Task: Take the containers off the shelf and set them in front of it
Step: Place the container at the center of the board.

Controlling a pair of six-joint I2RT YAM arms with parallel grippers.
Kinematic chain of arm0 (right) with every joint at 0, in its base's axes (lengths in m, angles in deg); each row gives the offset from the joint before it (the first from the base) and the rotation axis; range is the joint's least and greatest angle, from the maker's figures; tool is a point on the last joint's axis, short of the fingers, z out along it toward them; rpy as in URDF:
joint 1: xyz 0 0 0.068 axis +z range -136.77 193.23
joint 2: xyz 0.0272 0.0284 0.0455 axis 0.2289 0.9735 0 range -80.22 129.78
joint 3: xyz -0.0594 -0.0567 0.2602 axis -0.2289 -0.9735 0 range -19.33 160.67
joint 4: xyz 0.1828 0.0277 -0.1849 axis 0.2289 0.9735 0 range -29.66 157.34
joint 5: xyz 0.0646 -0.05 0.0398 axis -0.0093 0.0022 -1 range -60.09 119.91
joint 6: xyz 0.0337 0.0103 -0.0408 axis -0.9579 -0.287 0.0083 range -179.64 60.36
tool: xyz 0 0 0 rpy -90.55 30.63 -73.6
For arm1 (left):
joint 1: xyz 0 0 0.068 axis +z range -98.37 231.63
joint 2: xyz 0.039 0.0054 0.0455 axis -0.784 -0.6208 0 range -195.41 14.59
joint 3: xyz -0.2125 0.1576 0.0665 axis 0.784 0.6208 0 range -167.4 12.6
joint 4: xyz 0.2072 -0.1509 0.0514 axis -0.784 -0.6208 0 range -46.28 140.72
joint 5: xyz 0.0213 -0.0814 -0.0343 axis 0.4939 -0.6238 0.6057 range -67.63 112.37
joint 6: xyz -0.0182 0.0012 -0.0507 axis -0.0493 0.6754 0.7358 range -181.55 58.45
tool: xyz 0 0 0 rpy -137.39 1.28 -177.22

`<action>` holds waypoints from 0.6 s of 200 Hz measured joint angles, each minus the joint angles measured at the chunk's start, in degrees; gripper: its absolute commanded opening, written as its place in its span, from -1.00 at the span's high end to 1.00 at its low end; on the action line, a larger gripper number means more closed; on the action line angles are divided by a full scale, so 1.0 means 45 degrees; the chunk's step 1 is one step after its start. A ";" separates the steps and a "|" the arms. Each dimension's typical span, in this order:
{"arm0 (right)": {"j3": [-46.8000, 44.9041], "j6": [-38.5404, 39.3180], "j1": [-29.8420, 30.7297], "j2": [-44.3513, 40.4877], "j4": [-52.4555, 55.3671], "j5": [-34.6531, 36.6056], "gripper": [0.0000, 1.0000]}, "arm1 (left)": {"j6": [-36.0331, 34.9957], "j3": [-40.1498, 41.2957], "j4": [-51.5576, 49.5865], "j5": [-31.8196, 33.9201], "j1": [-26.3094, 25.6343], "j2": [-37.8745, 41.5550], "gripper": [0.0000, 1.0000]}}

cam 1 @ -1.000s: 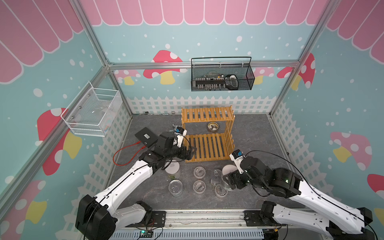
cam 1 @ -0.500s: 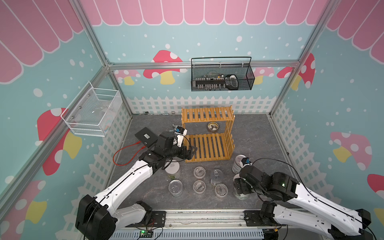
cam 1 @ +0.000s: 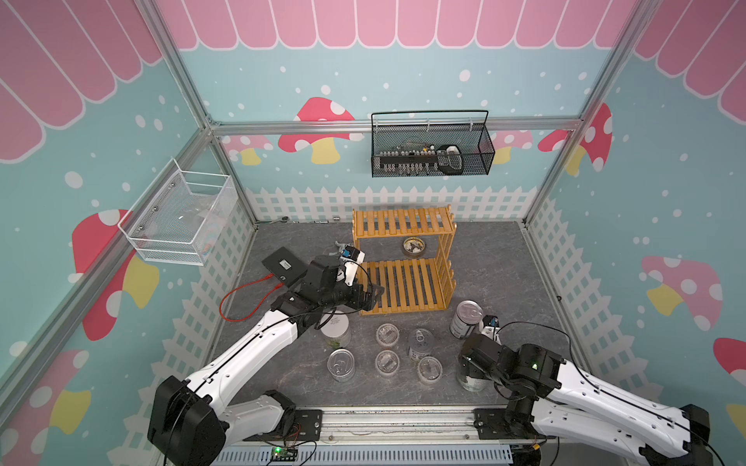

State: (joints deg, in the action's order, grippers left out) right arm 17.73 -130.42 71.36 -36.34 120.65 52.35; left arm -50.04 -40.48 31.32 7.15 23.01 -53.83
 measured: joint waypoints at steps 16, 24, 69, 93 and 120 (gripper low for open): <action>-0.0083 -0.0228 0.0000 0.0000 -0.0175 0.0165 -0.64 | -0.0005 0.0000 0.0005 0.0000 0.0000 0.0000 -0.98; -0.0087 -0.0316 0.0000 0.0019 -0.0214 0.0219 -0.69 | -0.0010 0.0000 0.0000 -0.0005 0.0000 -0.0005 -0.98; -0.0102 -0.0466 0.0000 0.0107 -0.0330 0.0461 -0.99 | -0.0039 0.0000 0.0005 -0.0015 0.0000 -0.0058 -0.99; 0.0029 -0.0413 0.0000 0.0311 -0.0272 0.0559 -0.99 | -0.0039 0.0000 0.0005 -0.0015 0.0000 -0.0058 -0.98; 0.0923 0.0287 0.0000 0.0656 -0.0199 0.0661 -0.96 | -0.0039 0.0000 0.0005 -0.0015 0.0000 -0.0058 -0.98</action>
State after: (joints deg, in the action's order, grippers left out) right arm 21.88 -129.13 71.36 -33.39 119.76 55.32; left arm -50.21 -40.48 31.35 7.08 23.01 -54.09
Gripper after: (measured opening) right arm 0.985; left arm 0.992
